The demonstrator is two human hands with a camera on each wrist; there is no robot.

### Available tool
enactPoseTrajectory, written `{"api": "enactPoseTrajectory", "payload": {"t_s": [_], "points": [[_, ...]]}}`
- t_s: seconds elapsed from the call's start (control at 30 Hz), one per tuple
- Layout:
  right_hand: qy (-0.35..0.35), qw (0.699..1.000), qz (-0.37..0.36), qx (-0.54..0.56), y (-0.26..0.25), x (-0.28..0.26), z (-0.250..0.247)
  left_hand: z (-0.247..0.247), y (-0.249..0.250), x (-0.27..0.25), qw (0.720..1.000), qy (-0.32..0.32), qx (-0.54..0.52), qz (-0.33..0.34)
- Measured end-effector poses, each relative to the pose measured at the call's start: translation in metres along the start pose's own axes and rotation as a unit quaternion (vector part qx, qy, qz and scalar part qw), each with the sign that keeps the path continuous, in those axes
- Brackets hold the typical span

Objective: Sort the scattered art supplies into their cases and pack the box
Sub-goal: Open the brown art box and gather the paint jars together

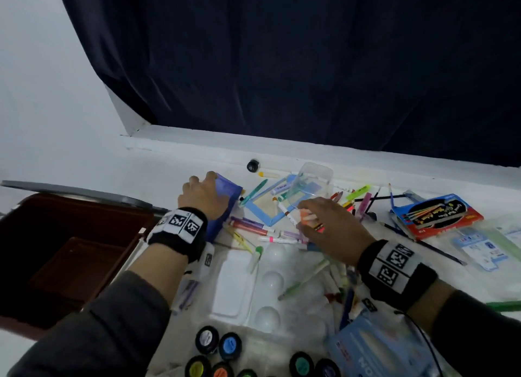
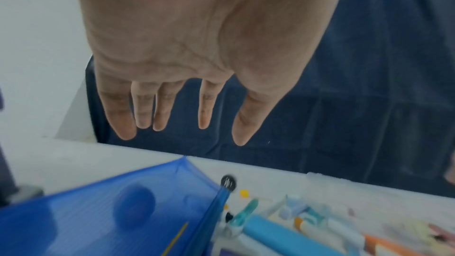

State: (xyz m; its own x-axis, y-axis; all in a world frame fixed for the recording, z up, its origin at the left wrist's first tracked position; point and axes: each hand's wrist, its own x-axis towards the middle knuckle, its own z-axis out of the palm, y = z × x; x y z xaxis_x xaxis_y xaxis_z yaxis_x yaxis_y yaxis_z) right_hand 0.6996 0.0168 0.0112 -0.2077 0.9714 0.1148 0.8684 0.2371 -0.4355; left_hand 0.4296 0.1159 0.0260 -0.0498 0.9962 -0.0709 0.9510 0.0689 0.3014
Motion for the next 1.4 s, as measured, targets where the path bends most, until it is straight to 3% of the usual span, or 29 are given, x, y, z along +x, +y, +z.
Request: {"api": "enactPoseTrajectory", "payload": {"t_s": [0.2,0.3,0.4,0.5,0.6,0.73,0.83,0.93,1.0,1.13,1.4], "points": [[-0.034,0.999,0.016,-0.039,0.015,0.060,0.000,0.024,-0.005,0.025,0.991,-0.103,0.069,-0.051],[-0.062,0.996,0.028,-0.053,0.023,0.073,0.004,0.024,-0.001,0.022,0.993,-0.085,0.081,-0.034],[-0.051,0.997,0.022,-0.053,0.027,0.078,0.004,0.022,0.006,0.009,0.998,-0.017,0.062,0.018],[-0.032,0.999,0.022,-0.020,0.028,0.081,0.001,0.020,0.016,-0.017,0.994,0.010,-0.026,0.107],[-0.026,0.999,0.035,0.019,0.027,0.085,-0.003,0.023,0.024,-0.049,0.981,-0.017,-0.061,0.183],[-0.028,0.997,0.055,0.055,0.026,0.096,-0.007,0.035,0.021,-0.064,0.967,-0.091,-0.058,0.229],[0.017,0.993,0.056,0.102,0.021,0.112,-0.010,0.030,0.011,-0.049,0.972,-0.035,-0.125,0.194],[0.082,0.983,0.039,0.160,0.007,0.135,-0.007,0.022,-0.001,-0.017,0.972,0.096,-0.182,0.111],[0.089,0.983,0.013,0.158,-0.004,0.155,-0.002,0.017,-0.006,0.006,0.972,0.127,-0.196,0.039],[0.035,0.997,-0.045,0.055,-0.020,0.207,0.016,0.021,-0.010,0.037,0.980,0.074,-0.174,-0.061],[-0.158,0.973,-0.081,-0.146,-0.024,0.281,0.043,0.044,-0.018,0.062,0.984,-0.067,-0.129,-0.100]]}}
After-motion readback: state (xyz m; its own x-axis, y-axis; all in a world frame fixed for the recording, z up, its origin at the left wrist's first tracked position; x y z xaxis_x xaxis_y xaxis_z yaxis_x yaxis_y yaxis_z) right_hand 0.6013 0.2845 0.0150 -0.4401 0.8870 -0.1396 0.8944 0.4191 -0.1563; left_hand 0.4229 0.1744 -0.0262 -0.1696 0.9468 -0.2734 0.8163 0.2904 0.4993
